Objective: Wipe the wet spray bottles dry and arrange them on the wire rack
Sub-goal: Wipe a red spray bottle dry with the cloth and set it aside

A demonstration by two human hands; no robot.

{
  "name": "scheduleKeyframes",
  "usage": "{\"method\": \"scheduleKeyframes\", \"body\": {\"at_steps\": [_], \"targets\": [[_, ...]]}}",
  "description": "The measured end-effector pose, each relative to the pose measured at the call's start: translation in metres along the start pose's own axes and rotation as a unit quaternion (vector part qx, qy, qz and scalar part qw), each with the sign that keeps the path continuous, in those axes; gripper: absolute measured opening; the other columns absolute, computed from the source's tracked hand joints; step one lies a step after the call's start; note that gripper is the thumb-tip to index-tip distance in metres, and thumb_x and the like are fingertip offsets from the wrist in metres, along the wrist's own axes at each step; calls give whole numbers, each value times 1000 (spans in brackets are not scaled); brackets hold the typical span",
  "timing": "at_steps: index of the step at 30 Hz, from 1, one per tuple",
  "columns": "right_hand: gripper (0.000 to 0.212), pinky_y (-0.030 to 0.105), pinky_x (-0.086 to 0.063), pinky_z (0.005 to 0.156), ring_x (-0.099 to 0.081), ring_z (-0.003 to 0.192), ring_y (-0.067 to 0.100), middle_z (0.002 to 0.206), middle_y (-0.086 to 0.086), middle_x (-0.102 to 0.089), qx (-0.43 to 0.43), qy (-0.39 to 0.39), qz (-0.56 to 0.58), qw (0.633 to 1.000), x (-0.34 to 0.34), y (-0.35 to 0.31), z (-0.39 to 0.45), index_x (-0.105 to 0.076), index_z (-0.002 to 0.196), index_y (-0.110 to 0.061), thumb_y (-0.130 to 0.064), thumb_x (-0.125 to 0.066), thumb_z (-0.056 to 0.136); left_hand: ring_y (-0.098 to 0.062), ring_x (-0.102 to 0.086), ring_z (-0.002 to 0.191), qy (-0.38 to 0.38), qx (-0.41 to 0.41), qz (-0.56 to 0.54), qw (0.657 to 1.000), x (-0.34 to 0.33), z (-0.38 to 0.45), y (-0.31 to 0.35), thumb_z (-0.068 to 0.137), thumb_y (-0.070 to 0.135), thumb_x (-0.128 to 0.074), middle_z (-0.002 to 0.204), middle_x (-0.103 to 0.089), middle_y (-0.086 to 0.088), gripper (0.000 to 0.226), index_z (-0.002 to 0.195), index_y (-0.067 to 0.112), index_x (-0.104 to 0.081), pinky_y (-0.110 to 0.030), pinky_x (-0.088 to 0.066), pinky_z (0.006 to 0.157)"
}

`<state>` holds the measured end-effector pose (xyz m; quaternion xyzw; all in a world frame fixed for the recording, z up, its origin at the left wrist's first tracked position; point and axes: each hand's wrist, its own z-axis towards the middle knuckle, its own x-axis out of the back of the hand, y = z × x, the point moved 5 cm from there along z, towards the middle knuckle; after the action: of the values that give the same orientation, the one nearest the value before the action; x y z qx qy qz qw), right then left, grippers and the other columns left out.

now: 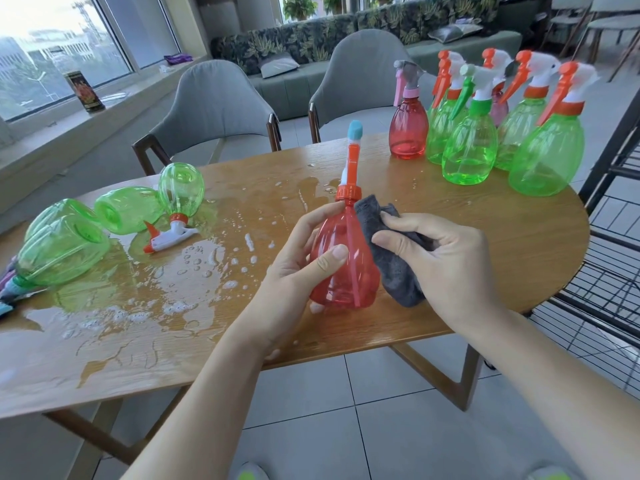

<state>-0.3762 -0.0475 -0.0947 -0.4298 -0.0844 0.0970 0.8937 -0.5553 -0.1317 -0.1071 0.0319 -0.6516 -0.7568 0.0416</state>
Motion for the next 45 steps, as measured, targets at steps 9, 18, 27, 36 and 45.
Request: {"method": "scheduleKeyframes", "body": {"at_steps": [9, 18, 27, 36, 45], "targets": [[28, 24, -56, 90, -72, 104, 10, 110, 4, -76, 136, -57, -95, 984, -9, -8, -22, -80, 106, -3, -21, -82, 84, -34, -56, 76, 36, 13, 8, 999, 2, 3, -4, 109, 45, -53, 118, -69, -22, 39, 148, 46, -50, -31, -42, 55], [20, 20, -53, 89, -70, 100, 9, 108, 7, -74, 192, -96, -119, 969, -18, -24, -29, -80, 102, -5, -15, -84, 85, -31, -72, 119, 61, -3, -4, 998, 4, 0, -2, 108, 35, -52, 133, -74, -8, 42, 150, 35, -53, -53, -56, 103], [21, 26, -55, 89, -71, 101, 16, 110, 10, -73, 228, -81, -147, 959, -16, -28, -19, -79, 109, -3, -10, -80, 89, -33, -65, 134, 30, 26, -35, 999, 7, -4, -6, 102, 36, -62, 147, -66, -6, 48, 150, 35, -57, -56, -50, 111], [19, 19, -51, 95, -69, 113, 7, 117, -10, -73, 43, -20, -19, 999, -7, -16, -7, -75, 111, -16, -13, -74, 92, -32, -59, 141, -25, -13, 33, 999, 7, -9, 6, 104, 38, -62, 154, -59, -3, 53, 155, 41, -49, -60, -48, 115], [21, 14, -48, 94, -68, 111, 5, 115, -6, -73, 77, -45, -39, 995, -5, -20, -8, -76, 111, -12, -12, -75, 90, -23, -62, 135, -20, -53, 120, 991, 6, -11, 9, 108, 35, -52, 145, -65, 2, 41, 149, 34, -54, -47, -54, 110]]}}
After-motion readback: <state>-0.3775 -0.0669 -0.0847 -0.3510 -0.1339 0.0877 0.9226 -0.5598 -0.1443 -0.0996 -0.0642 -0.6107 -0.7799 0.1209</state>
